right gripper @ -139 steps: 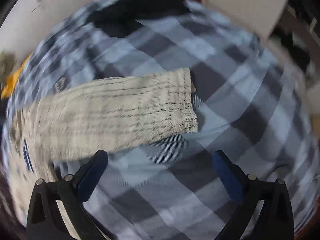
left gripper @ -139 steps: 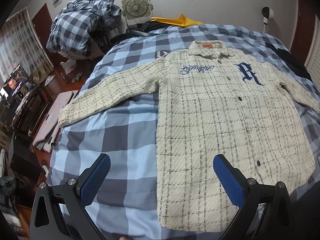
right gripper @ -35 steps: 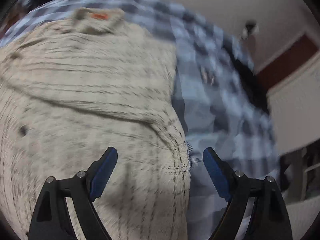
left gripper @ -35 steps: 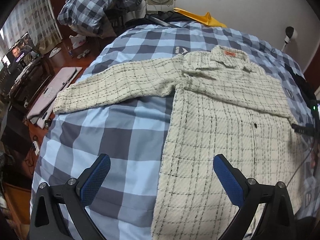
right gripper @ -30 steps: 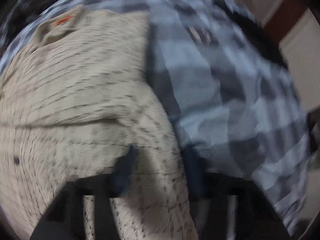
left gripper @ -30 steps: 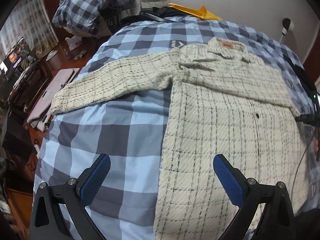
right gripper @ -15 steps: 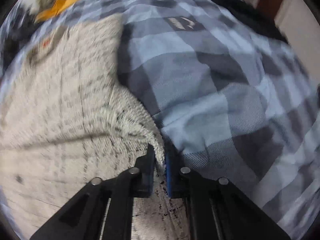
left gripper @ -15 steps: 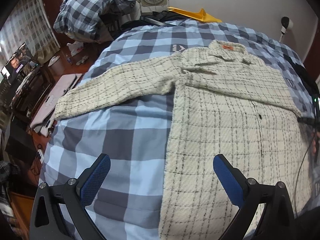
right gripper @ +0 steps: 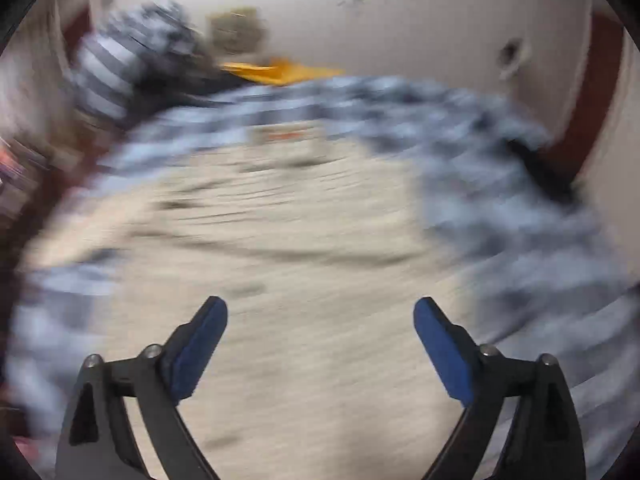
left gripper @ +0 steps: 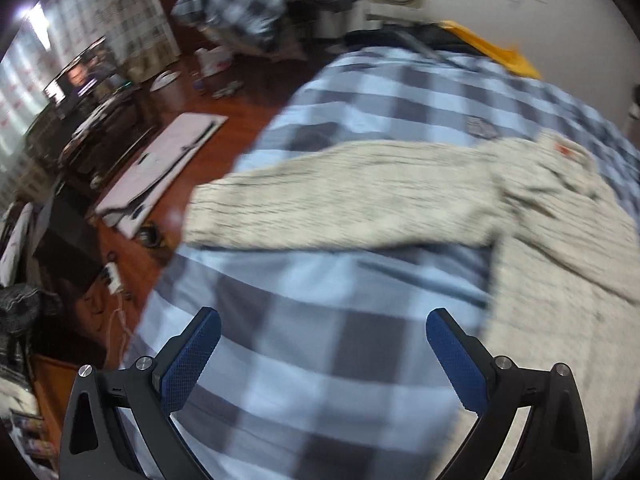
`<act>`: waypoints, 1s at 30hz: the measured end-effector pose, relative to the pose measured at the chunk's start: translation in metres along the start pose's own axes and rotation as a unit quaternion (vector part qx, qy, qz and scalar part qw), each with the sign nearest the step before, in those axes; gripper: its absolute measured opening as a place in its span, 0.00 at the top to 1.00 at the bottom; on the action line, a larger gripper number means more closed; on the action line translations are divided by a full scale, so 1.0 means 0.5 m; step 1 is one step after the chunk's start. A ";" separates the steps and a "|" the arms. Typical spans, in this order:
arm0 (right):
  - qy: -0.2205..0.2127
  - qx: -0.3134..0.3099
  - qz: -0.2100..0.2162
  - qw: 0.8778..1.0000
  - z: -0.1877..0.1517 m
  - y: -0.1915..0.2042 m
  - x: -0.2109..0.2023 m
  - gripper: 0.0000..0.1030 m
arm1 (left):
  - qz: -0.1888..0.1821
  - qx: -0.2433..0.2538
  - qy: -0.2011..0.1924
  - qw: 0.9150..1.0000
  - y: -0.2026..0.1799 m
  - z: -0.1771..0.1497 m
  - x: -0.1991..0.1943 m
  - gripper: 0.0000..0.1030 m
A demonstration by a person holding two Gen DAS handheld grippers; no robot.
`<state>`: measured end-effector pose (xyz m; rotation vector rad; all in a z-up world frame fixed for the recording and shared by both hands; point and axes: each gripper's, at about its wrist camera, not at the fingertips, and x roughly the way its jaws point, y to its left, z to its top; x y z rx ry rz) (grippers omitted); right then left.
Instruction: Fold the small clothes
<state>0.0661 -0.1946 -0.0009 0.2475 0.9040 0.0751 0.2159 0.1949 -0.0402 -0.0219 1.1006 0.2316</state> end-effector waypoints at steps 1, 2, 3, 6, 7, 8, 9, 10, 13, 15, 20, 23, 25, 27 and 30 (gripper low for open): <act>0.018 0.007 0.034 0.999 -0.008 0.022 0.020 0.09 | 0.003 -0.009 0.005 1.000 0.024 0.016 0.025 0.00; 0.039 0.008 0.064 0.997 -0.022 0.042 0.040 0.09 | 0.003 -0.022 0.013 1.000 0.051 0.032 0.054 0.00; 0.065 -0.003 0.085 0.994 -0.034 0.062 0.075 0.09 | 0.002 -0.044 0.022 0.999 0.085 0.049 0.086 0.00; 0.098 -0.048 0.046 0.993 -0.054 0.095 0.140 0.09 | 0.013 -0.124 0.046 0.991 0.188 0.080 0.177 0.00; 0.099 -0.053 0.032 0.993 -0.060 0.097 0.153 0.09 | 0.022 -0.149 0.053 0.987 0.217 0.085 0.202 0.00; 0.104 -0.054 0.018 0.993 -0.067 0.097 0.168 0.09 | 0.034 -0.180 0.062 0.981 0.256 0.091 0.236 0.00; 0.111 -0.051 0.016 0.992 -0.062 0.076 0.171 0.09 | 0.038 -0.195 0.066 0.978 0.276 0.094 0.255 0.00; 0.119 -0.044 0.017 0.992 -0.061 0.067 0.178 0.09 | 0.042 -0.208 0.068 0.975 0.296 0.097 0.272 0.00; 0.131 -0.012 0.019 0.991 -0.045 0.035 0.183 0.09 | 0.048 -0.223 0.075 0.971 0.330 0.110 0.328 0.00; 0.128 -0.001 0.019 0.992 -0.037 0.031 0.182 0.09 | 0.053 -0.221 0.089 0.970 0.336 0.114 0.364 0.00; 0.114 -0.013 0.002 0.993 -0.038 0.046 0.188 0.09 | 0.051 -0.170 0.115 0.977 0.302 0.119 0.420 0.56; 0.111 -0.012 -0.003 0.994 -0.040 0.045 0.186 0.09 | 0.088 -0.112 0.109 0.984 0.265 0.131 0.411 0.70; 0.113 -0.013 -0.009 0.994 -0.041 0.045 0.189 0.09 | 0.113 -0.081 0.101 0.985 0.240 0.140 0.386 0.73; 0.115 -0.013 -0.008 0.993 -0.042 0.046 0.190 0.09 | 0.136 -0.070 0.092 0.984 0.219 0.156 0.346 0.74; 0.109 -0.014 0.001 0.994 -0.039 0.050 0.180 0.09 | 0.147 -0.067 0.061 0.985 0.185 0.186 0.261 0.76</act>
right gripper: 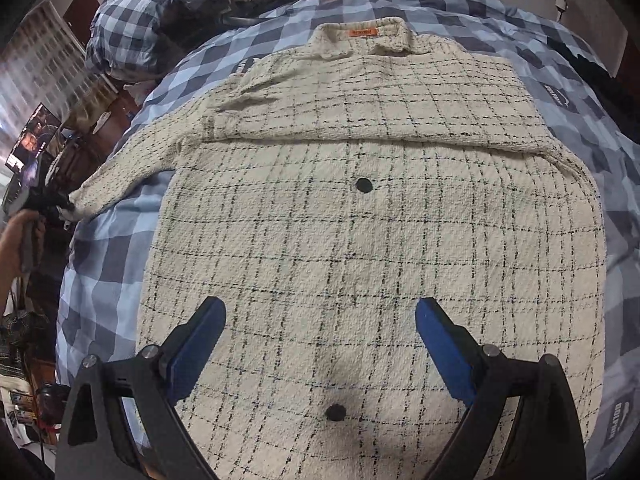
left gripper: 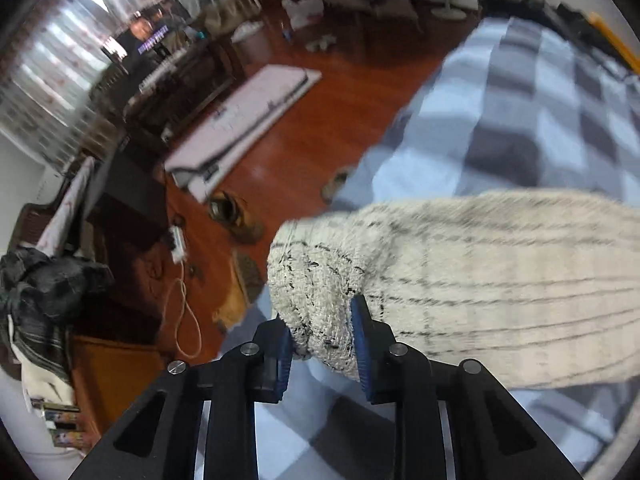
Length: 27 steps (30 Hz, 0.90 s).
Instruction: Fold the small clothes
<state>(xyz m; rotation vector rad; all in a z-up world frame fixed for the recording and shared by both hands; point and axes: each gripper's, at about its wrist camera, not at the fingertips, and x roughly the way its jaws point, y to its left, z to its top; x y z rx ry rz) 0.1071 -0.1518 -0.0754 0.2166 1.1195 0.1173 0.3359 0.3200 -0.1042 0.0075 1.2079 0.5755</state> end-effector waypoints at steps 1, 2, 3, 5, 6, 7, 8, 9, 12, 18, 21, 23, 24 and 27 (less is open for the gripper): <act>-0.005 0.001 0.002 1.000 0.000 0.000 -0.006 0.09 | 0.001 0.004 -0.015 1.000 -0.009 0.006 -0.037 0.76; -0.011 0.003 0.005 1.000 0.001 -0.001 -0.014 0.09 | 0.001 0.010 -0.032 0.999 -0.020 0.009 -0.078 0.76; -0.018 0.006 0.009 1.000 0.001 -0.004 -0.024 0.09 | 0.003 0.018 -0.053 0.998 -0.035 0.012 -0.128 0.76; -0.027 0.017 0.017 0.999 0.002 -0.013 -0.039 0.09 | 0.015 0.044 -0.098 0.994 -0.077 0.020 -0.215 0.76; -0.029 0.022 0.021 0.999 0.002 -0.018 -0.045 0.09 | 0.017 0.059 -0.124 0.990 -0.106 0.020 -0.270 0.76; -0.031 0.028 0.024 0.999 0.003 -0.024 -0.049 0.09 | 0.014 0.070 -0.146 0.987 -0.132 0.021 -0.311 0.77; -0.032 0.033 0.026 0.999 0.003 -0.028 -0.052 0.09 | 0.007 0.081 -0.169 0.982 -0.168 0.017 -0.364 0.83; -0.033 0.040 0.030 0.998 0.004 -0.036 -0.054 0.09 | -0.007 0.091 -0.188 0.978 -0.207 0.007 -0.418 0.85; -0.033 0.062 0.041 0.997 0.007 -0.058 -0.057 0.09 | -0.056 0.117 -0.227 0.965 -0.326 -0.003 -0.550 0.90; -0.035 0.102 0.054 0.993 0.013 -0.108 -0.057 0.09 | -0.188 0.165 -0.230 0.940 -0.589 -0.056 -0.706 0.99; -0.034 0.109 0.056 0.992 0.011 -0.136 -0.055 0.09 | -0.240 0.180 -0.193 0.934 -0.674 -0.079 -0.715 0.99; -0.027 0.111 0.051 0.992 0.008 -0.151 -0.047 0.09 | -0.262 0.179 -0.172 0.933 -0.694 -0.101 -0.686 0.99; -0.019 0.114 0.055 0.992 0.008 -0.160 -0.041 0.09 | -0.275 0.182 -0.160 0.930 -0.695 -0.114 -0.674 0.99; 0.002 0.126 0.093 0.988 0.011 -0.173 -0.027 0.09 | -0.323 0.182 -0.107 0.923 -0.690 -0.172 -0.621 0.99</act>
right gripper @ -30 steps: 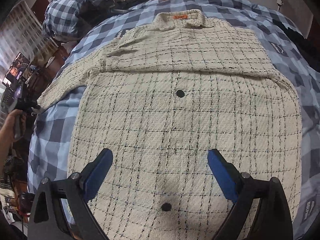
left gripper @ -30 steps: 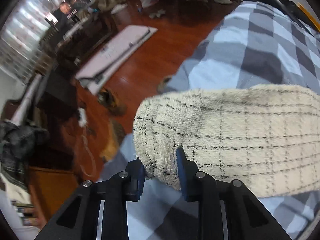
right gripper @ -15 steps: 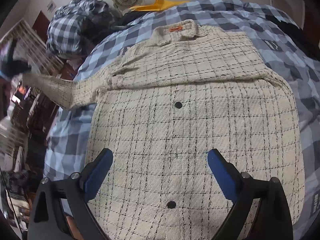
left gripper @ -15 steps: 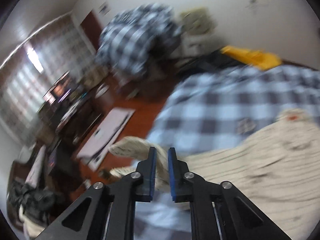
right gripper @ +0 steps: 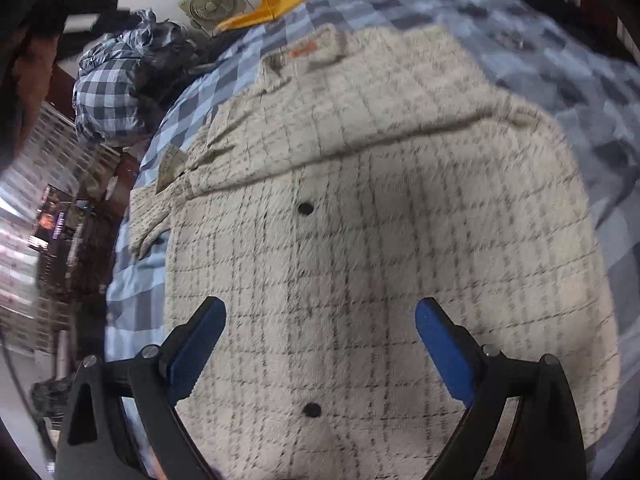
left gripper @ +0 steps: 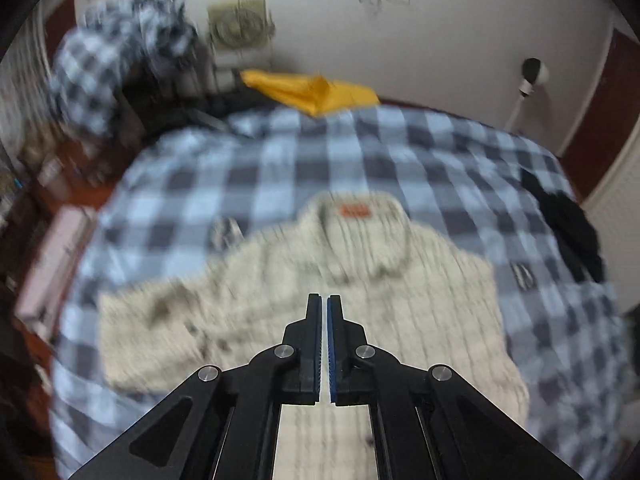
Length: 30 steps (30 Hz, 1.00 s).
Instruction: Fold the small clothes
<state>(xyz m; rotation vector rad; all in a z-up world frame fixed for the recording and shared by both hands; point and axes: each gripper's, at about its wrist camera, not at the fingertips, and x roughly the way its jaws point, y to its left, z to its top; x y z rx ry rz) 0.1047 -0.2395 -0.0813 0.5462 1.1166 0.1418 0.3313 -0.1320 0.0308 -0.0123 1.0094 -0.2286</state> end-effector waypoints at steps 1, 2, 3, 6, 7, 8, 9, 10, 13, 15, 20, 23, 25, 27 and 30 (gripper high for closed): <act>0.000 0.000 0.008 1.000 0.002 0.000 -0.001 0.09 | -0.015 -0.010 0.012 1.000 0.011 -0.028 0.001 0.99; -0.002 -0.002 0.013 1.000 0.004 0.003 -0.004 0.09 | -0.026 -0.019 0.024 0.999 0.029 -0.064 -0.002 0.99; -0.007 -0.009 0.018 1.000 0.006 0.007 -0.008 0.09 | -0.029 -0.031 0.027 0.999 0.054 -0.106 -0.011 0.99; -0.010 -0.021 0.026 0.999 0.004 0.020 -0.008 0.09 | -0.016 -0.051 0.036 0.998 0.132 -0.217 -0.054 0.99; -0.007 -0.025 0.026 0.999 0.003 0.025 -0.005 0.09 | -0.017 -0.066 0.031 0.997 0.165 -0.250 -0.077 0.99; -0.003 -0.031 0.025 0.999 0.002 0.033 0.000 0.09 | -0.013 -0.081 0.026 0.996 0.199 -0.278 -0.102 0.98; 0.002 -0.035 0.023 0.999 0.004 0.041 0.007 0.09 | -0.009 -0.092 0.016 0.996 0.225 -0.298 -0.127 0.98; 0.010 -0.038 0.021 0.999 0.008 0.053 0.017 0.09 | 0.001 -0.106 -0.001 0.994 0.257 -0.322 -0.158 0.98; 0.043 -0.038 0.041 0.998 0.044 0.108 0.047 0.09 | 0.028 -0.127 -0.036 0.991 0.328 -0.358 -0.218 0.98; 0.059 -0.031 0.070 0.995 0.086 0.173 0.075 0.09 | 0.020 -0.125 -0.038 0.991 0.358 -0.360 -0.232 0.98; 0.134 -0.012 0.141 0.981 0.163 0.358 0.212 0.09 | 0.000 -0.128 -0.023 0.992 0.425 -0.375 -0.226 0.70; 0.156 -0.004 0.133 0.979 0.183 0.430 0.300 0.09 | -0.016 -0.122 -0.030 0.992 0.433 -0.380 -0.230 0.00; 0.169 0.012 0.121 0.978 0.194 0.462 0.369 0.09 | -0.043 -0.126 -0.024 0.991 0.439 -0.381 -0.230 0.00; 0.168 0.007 0.090 0.982 0.197 0.481 0.414 0.09 | -0.046 -0.142 -0.006 0.989 0.457 -0.384 -0.223 0.00; 0.157 -0.017 0.028 0.987 0.203 0.500 0.465 0.09 | -0.001 -0.187 -0.012 0.982 0.506 -0.389 -0.232 0.00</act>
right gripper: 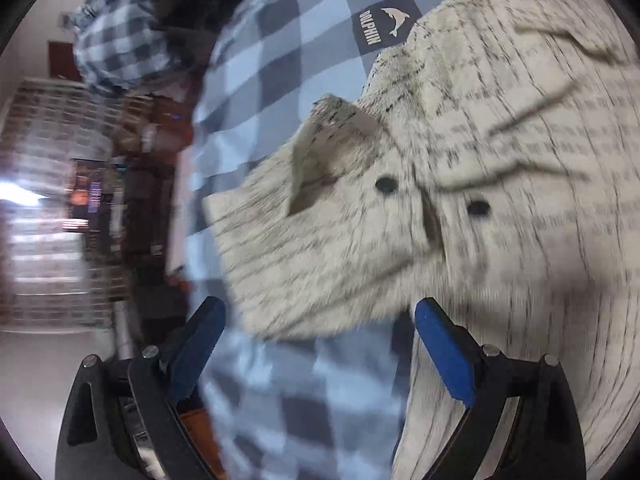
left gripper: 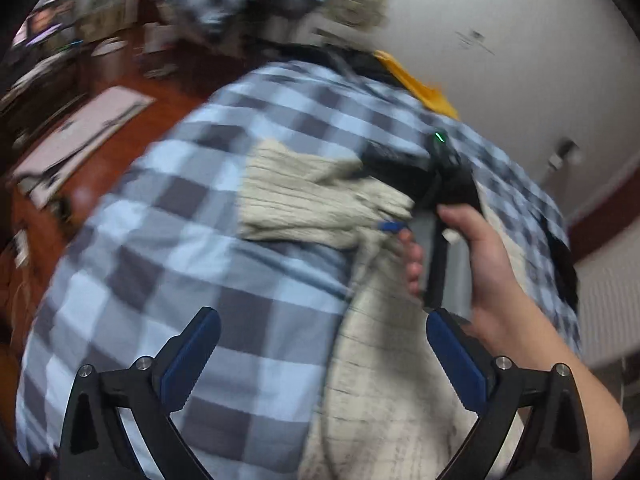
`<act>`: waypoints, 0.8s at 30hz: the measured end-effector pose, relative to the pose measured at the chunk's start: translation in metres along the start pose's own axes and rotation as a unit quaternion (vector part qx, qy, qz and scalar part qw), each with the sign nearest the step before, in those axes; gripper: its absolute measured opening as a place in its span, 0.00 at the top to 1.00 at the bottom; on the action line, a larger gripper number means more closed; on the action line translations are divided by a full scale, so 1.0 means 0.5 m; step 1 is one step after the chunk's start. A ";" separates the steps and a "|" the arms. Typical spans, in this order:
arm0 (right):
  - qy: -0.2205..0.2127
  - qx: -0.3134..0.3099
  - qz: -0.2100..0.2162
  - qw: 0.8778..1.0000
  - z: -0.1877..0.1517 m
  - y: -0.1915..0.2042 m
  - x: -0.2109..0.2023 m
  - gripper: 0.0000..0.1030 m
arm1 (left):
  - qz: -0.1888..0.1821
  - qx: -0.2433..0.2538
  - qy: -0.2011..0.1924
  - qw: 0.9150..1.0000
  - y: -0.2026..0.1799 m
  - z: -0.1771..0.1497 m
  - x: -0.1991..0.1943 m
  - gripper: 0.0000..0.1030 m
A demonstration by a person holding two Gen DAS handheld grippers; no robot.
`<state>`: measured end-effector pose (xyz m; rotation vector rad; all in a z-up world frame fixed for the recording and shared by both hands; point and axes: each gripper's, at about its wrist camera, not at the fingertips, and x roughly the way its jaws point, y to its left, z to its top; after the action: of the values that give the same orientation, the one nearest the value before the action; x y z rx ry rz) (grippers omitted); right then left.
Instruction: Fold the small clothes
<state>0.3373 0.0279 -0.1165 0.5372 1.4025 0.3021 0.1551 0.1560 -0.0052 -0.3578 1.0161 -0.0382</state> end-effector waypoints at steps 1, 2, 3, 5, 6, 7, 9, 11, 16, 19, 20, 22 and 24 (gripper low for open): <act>0.001 -0.002 -0.013 1.000 0.003 0.001 0.013 0.09 | 0.013 -0.015 -0.008 1.000 0.017 0.005 -0.008 0.00; 0.002 -0.004 -0.023 1.000 0.006 0.002 0.025 0.10 | 0.023 -0.036 -0.021 0.999 0.041 0.012 -0.017 0.00; 0.000 -0.003 -0.036 0.999 0.010 0.000 0.037 0.10 | 0.024 -0.051 -0.029 0.998 0.057 0.018 -0.022 0.00; -0.005 -0.005 -0.061 0.998 0.014 -0.003 0.052 0.17 | 0.018 -0.087 -0.039 0.995 0.093 0.026 -0.031 0.00; -0.005 -0.012 -0.076 0.997 0.015 0.000 0.056 0.27 | 0.014 -0.101 -0.040 0.994 0.109 0.029 -0.032 0.00; -0.005 -0.022 -0.094 0.995 0.012 0.003 0.059 0.43 | 0.011 -0.110 -0.042 0.993 0.119 0.030 -0.033 0.00; -0.005 -0.048 -0.138 0.989 0.006 0.010 0.066 0.65 | 0.012 -0.123 -0.047 0.991 0.131 0.032 -0.034 0.00; -0.008 -0.060 -0.148 0.987 0.002 0.009 0.061 0.80 | 0.007 -0.128 -0.053 0.990 0.135 0.034 -0.036 0.00; -0.043 -0.092 -0.121 0.987 -0.031 0.019 -0.011 0.87 | 0.003 -0.128 -0.061 0.990 0.133 0.034 -0.046 0.00; -0.059 -0.113 -0.098 0.987 -0.056 0.043 -0.070 0.88 | 0.000 -0.130 -0.059 0.990 0.131 0.033 -0.044 0.00; -0.070 -0.121 -0.090 0.986 -0.064 0.048 -0.100 0.88 | -0.002 -0.131 -0.058 0.990 0.130 0.032 -0.044 0.00; -0.097 -0.134 -0.078 0.983 -0.069 0.053 -0.165 0.89 | -0.006 -0.130 -0.057 0.990 0.127 0.029 -0.043 0.00; -0.129 -0.146 -0.079 0.978 -0.063 0.068 -0.243 0.89 | -0.009 -0.127 -0.062 0.990 0.121 0.027 -0.047 0.00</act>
<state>0.2912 0.0006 0.0022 0.2115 1.1167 0.2936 0.1459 0.2213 0.0018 -0.5950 0.8955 0.0987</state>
